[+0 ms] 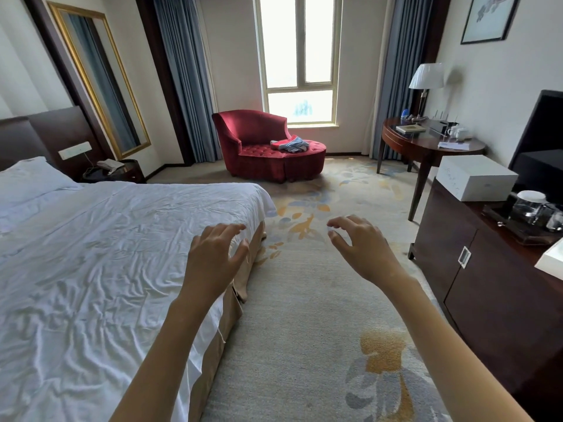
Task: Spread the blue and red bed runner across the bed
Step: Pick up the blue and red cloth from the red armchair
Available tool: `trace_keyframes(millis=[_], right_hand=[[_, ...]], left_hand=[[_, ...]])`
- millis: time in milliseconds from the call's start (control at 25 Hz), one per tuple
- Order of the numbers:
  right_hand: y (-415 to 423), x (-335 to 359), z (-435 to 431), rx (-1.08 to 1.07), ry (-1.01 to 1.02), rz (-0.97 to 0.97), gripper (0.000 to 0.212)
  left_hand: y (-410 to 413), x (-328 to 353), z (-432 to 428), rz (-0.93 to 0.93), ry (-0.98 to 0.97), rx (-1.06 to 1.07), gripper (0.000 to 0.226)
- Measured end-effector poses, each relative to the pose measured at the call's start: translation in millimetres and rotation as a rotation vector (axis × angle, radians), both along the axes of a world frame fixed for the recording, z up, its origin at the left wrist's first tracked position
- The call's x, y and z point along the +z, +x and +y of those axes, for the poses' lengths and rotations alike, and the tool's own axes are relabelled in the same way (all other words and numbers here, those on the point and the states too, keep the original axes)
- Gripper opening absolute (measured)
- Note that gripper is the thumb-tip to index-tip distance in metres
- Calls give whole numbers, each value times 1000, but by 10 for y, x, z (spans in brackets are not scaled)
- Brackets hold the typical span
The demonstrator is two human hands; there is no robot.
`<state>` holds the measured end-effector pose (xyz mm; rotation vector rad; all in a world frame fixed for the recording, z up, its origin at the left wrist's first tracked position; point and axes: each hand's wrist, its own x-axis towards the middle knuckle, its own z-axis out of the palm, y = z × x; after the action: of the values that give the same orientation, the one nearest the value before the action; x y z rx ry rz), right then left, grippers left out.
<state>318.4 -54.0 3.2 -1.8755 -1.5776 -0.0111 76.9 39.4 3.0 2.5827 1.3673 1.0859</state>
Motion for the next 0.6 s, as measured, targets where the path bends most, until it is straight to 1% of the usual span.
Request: trace_keyframes(millis=[120,280,480,600], right_hand=[[167,-56,277,1,19,14,25],[419,-211,887,38,-17,23,25],[793,-349,2089,44,-19,19,24],[1107,-359,2836,20,-49,18,25]], left_hand=[[166,-41,257,-8,-5,4,27],[466,-202,820,-7,-57,11,27],[929,-345,2013,-6,-48,13,26],[1247,-345,2824,-3,-74,-8,25]])
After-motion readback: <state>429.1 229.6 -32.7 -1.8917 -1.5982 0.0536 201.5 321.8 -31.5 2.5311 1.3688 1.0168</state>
